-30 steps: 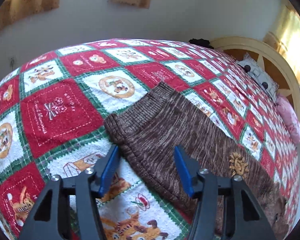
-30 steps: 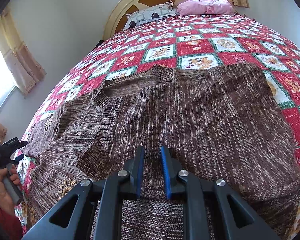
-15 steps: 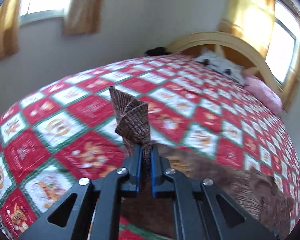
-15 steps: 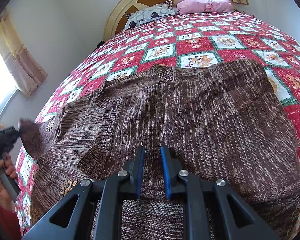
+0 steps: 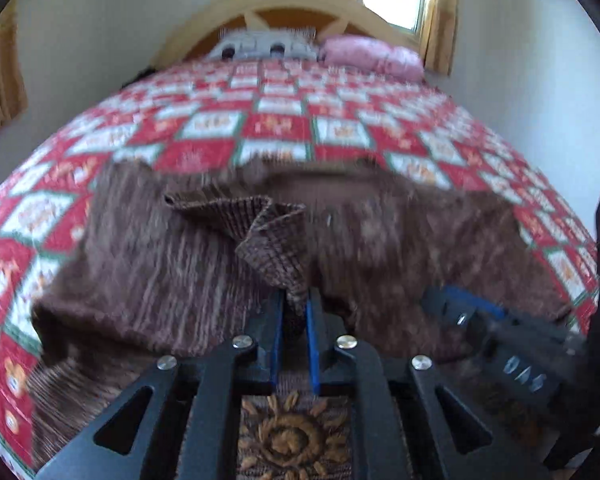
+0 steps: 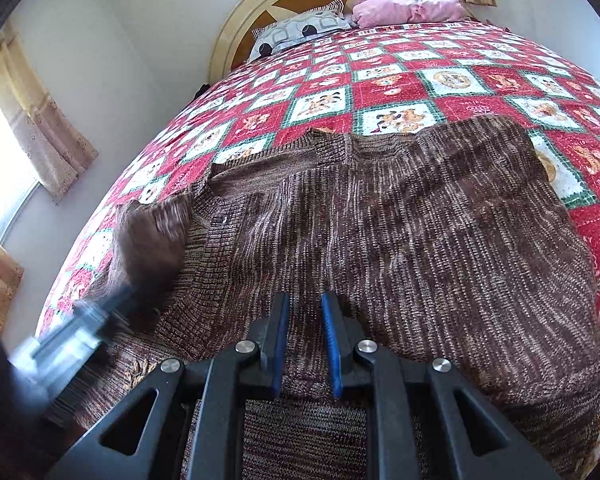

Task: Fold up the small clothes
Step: 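Grasp the other sleeve and side with the left tool and fold it across the body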

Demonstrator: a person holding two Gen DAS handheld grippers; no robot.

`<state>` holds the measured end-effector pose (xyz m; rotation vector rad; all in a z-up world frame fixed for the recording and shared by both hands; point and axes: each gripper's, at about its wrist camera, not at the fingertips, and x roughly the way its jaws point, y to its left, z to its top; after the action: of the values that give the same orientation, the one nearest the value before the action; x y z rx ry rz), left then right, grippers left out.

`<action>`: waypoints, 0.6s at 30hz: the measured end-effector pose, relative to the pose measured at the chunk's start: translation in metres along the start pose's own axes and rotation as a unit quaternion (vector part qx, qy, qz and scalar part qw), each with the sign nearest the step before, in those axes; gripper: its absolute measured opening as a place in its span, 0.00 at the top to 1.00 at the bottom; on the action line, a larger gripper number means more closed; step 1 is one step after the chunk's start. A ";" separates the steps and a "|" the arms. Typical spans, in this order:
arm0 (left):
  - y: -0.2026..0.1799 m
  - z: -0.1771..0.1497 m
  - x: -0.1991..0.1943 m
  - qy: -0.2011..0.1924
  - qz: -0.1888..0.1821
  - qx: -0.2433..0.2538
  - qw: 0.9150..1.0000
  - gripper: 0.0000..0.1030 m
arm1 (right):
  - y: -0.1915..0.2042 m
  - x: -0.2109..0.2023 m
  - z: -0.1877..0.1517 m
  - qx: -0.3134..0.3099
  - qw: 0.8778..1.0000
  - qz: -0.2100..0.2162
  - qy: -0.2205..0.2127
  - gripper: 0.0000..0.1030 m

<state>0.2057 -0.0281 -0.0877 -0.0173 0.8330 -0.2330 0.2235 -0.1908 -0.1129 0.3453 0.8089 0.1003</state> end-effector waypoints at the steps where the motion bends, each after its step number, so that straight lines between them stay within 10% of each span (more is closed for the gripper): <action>1: 0.006 0.000 -0.003 -0.001 -0.007 -0.011 1.000 0.87 | 0.000 0.000 0.000 0.000 1.000 0.001 0.000 0.82; 3: 0.012 0.001 -0.014 -0.014 -0.022 -0.020 0.999 0.75 | 0.000 0.000 0.000 0.001 1.000 0.002 0.001 0.82; 6: 0.024 -0.005 -0.038 -0.024 -0.037 -0.023 0.999 0.31 | -0.001 0.000 0.000 0.003 1.000 0.004 0.000 0.82; 14: 0.086 -0.007 -0.057 -0.085 0.060 -0.110 0.989 0.28 | 0.043 -0.025 0.005 -0.063 0.997 0.025 -0.035 0.80; 18: 0.122 -0.014 -0.028 -0.023 0.122 -0.186 0.975 0.28 | 0.101 -0.039 0.013 -0.142 0.985 0.065 -0.067 0.25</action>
<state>0.2019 0.0975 -0.0896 -0.2682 0.8155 0.1567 0.2101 -0.1081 -0.0434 0.1323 0.6273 0.3082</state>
